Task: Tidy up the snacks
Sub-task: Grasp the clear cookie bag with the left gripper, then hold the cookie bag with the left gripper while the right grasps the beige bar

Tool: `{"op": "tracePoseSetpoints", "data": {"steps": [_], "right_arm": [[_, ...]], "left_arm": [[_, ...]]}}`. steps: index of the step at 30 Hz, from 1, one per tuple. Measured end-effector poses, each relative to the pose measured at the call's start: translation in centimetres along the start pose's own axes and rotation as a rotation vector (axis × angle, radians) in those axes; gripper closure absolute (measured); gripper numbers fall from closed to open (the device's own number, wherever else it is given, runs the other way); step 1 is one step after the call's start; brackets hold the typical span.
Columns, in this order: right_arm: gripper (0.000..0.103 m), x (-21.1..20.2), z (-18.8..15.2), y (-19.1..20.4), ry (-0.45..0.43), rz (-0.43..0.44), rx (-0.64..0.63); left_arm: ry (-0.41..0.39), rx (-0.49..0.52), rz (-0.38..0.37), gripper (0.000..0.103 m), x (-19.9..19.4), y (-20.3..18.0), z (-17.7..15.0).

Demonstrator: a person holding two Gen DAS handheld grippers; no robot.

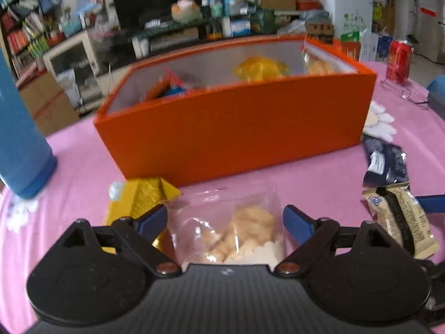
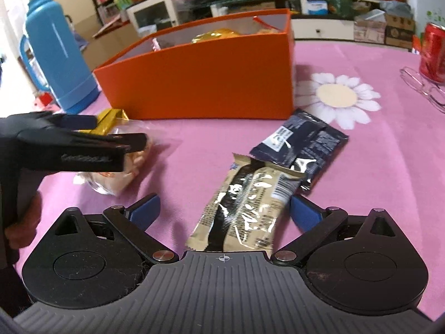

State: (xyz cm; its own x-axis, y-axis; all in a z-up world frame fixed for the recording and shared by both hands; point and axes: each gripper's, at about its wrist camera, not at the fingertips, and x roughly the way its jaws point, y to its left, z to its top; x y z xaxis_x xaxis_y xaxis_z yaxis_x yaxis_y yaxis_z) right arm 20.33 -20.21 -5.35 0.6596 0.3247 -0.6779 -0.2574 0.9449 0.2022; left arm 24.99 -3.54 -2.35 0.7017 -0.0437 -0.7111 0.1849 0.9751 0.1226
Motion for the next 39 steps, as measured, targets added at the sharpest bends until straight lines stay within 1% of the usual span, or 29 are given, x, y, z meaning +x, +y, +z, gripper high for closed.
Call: {"op": "tracePoseSetpoints", "data": {"steps": [1, 3, 7, 10, 12, 15, 18, 20, 22, 24, 25, 28, 30, 34, 36, 37, 39], "right_arm": [[0.018, 0.2, 0.0, 0.1, 0.004, -0.004, -0.008], [0.018, 0.6, 0.0, 0.4, 0.007, -0.008, -0.021], [0.018, 0.6, -0.1, 0.7, 0.009, 0.009, -0.046], [0.019, 0.5, -0.3, 1.2, 0.018, 0.011, -0.076], [0.019, 0.2, -0.6, 1.4, 0.027, 0.015, -0.093], [0.019, -0.4, -1.2, 1.5, 0.038, 0.027, -0.116], [0.018, -1.3, -2.0, 1.5, 0.047, 0.050, -0.135], [0.018, -2.0, -2.7, 1.3, 0.045, 0.083, -0.135], [0.018, -2.8, -3.1, 0.9, 0.032, 0.096, -0.132], [0.017, -4.0, -3.1, 0.1, -0.041, 0.083, -0.115], [0.016, -4.2, -2.8, -0.3, -0.063, 0.077, -0.112], [0.016, -3.6, -1.6, -0.8, -0.086, 0.072, -0.086], [0.016, -2.6, -0.8, -0.7, -0.073, 0.075, -0.056], [0.016, -1.2, -0.6, -0.2, 0.002, 0.009, 0.001], [0.016, -1.3, -0.8, -0.2, 0.016, 0.039, 0.033], [0.016, -1.3, -0.9, 0.0, 0.017, 0.049, 0.029], [0.016, -0.9, -0.9, 0.5, 0.026, 0.024, -0.008]], "left_arm": [[0.015, -0.008, -0.001, 0.019, 0.3, 0.1, -0.3], [0.015, -0.023, -0.006, 0.021, 0.2, 0.3, -1.1], [0.013, -0.039, -0.019, 0.021, -1.7, 0.1, -3.1], [0.013, -0.050, -0.014, 0.021, -3.5, -0.5, -5.0], [0.007, -0.046, 0.001, 0.021, -4.8, -1.1, -6.4], [-0.003, -0.030, 0.045, 0.021, -6.7, -2.2, -8.4], [-0.004, -0.018, 0.075, 0.017, -7.9, -2.8, -9.7], [0.003, -0.033, 0.079, 0.016, -8.3, -2.6, -10.1], [0.009, -0.061, 0.076, 0.016, -8.8, -2.0, -10.4], [0.013, -0.100, 0.068, 0.014, -9.2, -1.1, -10.5], [0.017, -0.124, 0.061, 0.013, -9.4, -0.7, -10.6], [0.028, -0.192, 0.037, 0.012, -9.5, 0.6, -10.8], [0.039, -0.223, 0.035, 0.012, -9.3, 0.9, -10.9], [0.042, -0.240, 0.028, 0.010, -9.1, 1.1, -11.2], [0.046, -0.233, 0.028, 0.010, -8.7, 1.0, -11.2], [0.050, -0.230, 0.026, 0.010, -8.5, 0.9, -11.3], [0.041, -0.218, 0.033, 0.010, -8.3, 0.6, -11.5]]}}
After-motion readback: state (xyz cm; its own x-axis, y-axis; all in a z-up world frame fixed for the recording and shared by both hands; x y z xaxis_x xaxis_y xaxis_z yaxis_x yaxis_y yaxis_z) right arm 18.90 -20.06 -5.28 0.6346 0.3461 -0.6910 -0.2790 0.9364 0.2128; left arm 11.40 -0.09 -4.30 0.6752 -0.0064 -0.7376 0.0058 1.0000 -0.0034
